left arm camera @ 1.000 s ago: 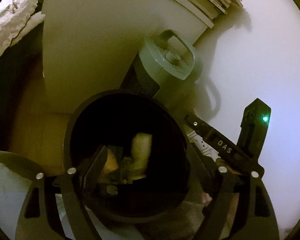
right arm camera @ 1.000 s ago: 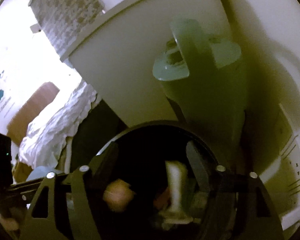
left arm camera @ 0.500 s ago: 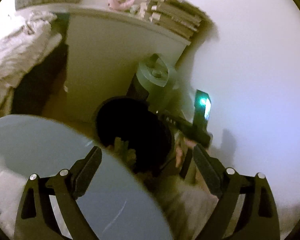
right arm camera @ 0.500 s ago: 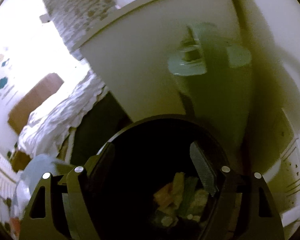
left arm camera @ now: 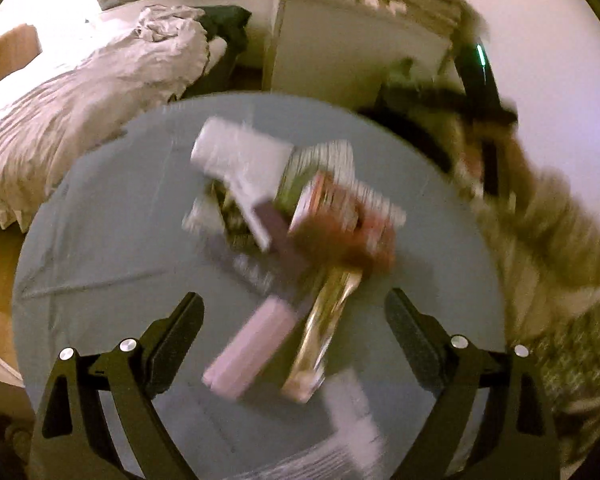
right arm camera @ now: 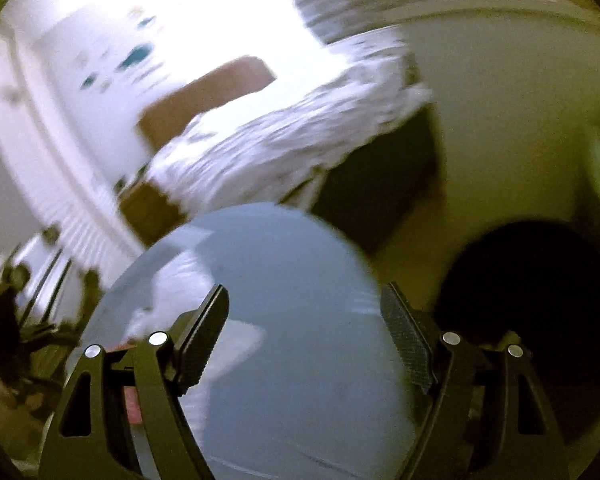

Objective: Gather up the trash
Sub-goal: 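Grasp the pink hair roller with left tool while right tool grasps the clear plastic tray, then carry the pink roller and clear tray over the black trash bin, then open left tool over the bin while right tool releases the clear tray, then grasp the brown pump bottle with left tool while right tool grasps the white plastic bag, then carry the pump bottle and white bag over the black trash bin, then open left tool over the bin while right tool releases the white bag, then grasp the dark probiotics tube with left tool while right tool grasps the red milk carton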

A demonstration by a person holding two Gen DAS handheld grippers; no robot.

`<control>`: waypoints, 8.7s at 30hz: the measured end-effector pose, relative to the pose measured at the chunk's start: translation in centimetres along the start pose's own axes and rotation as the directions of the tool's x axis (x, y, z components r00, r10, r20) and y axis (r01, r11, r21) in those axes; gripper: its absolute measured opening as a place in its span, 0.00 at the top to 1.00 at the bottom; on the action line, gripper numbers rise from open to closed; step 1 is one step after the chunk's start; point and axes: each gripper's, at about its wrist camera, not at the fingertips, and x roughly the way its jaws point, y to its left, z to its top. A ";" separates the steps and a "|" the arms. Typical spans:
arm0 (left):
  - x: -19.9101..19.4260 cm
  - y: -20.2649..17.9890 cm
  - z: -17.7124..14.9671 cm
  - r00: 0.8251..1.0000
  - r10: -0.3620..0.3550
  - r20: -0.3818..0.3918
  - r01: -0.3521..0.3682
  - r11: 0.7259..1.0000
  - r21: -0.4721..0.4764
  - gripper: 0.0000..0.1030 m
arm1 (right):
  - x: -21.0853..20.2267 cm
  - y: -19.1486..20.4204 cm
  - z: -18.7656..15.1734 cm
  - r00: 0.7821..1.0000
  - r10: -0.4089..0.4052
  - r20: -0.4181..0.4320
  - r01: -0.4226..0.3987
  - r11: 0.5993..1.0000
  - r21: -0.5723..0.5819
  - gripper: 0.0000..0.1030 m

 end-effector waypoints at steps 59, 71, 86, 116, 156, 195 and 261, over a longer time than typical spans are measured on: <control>9.6 -9.7 23.8 0.893 -0.386 0.229 0.390 0.920 0.031 0.72 | -9.2 -16.8 -4.2 0.909 -0.368 0.198 0.260 0.869 0.421 0.77; 21.0 -16.1 27.7 0.897 -0.436 0.069 0.437 0.900 0.001 0.72 | -9.5 -22.2 -6.7 0.877 -0.451 0.164 0.319 0.802 0.505 0.77; 26.4 -17.9 27.5 0.916 -0.401 -0.010 0.400 0.915 -0.058 0.64 | -7.8 -24.1 -6.3 0.898 -0.429 0.098 0.304 0.767 0.565 0.76; 3.1 -2.3 9.4 0.986 -0.042 0.160 0.081 0.967 -0.242 0.10 | -3.5 -11.9 -4.4 0.954 -0.260 0.147 0.217 0.943 0.253 0.20; 7.0 4.8 3.6 0.997 0.071 0.032 -0.054 0.925 -0.376 0.54 | 7.7 9.3 0.7 0.985 0.045 -0.165 -0.048 0.999 -0.013 0.51; 10.8 -9.2 23.3 0.929 -0.292 0.227 0.315 0.947 -0.071 0.78 | -8.5 -16.9 -3.8 0.904 -0.358 0.233 0.222 0.860 0.460 0.51; -0.9 -0.7 4.2 0.983 0.077 0.164 -0.020 0.946 -0.322 0.23 | -5.0 -7.3 -5.9 0.961 -0.192 0.199 0.158 0.972 0.176 0.24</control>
